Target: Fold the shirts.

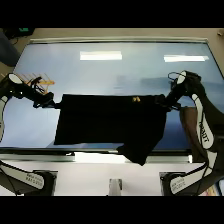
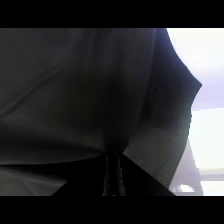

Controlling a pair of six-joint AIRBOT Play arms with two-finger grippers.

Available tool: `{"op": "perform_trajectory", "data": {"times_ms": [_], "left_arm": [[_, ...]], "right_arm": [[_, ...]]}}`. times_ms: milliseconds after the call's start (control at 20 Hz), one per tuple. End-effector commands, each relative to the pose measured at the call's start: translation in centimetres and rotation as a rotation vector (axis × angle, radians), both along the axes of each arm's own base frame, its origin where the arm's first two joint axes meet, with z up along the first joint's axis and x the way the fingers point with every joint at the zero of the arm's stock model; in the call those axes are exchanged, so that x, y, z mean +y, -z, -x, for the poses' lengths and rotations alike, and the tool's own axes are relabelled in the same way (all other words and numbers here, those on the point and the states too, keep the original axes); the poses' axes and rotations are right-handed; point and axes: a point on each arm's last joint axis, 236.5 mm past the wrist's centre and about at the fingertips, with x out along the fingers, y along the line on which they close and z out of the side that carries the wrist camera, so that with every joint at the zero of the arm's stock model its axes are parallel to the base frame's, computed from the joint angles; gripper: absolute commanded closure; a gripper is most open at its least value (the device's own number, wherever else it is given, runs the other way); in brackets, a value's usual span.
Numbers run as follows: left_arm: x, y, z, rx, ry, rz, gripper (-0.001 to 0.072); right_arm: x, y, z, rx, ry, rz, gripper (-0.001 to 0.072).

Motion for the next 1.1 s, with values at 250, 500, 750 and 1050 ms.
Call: {"op": "perform_trajectory", "data": {"times_ms": [250,500,750,1050], "left_arm": [[-0.1,-0.9,2.8,0.118,0.002,0.021,0.0236],[3.4,-3.5,7.8,0.186,-0.026,-0.034,0.0236],[2.0,1.8,18.3,0.251,-0.134,0.001,0.0236],[-1.7,4.8,21.4,0.253,-0.194,0.098,0.0237]], "right_arm": [[-1.1,-3.6,0.1,0.009,-0.092,0.030,0.0230],[-3.6,-8.7,2.1,-0.024,-0.065,0.051,0.0235],[-4.6,-7.2,8.3,-0.019,0.046,-0.035,0.0235],[-3.0,-6.8,11.5,-0.046,0.022,-0.068,0.0236]]}}
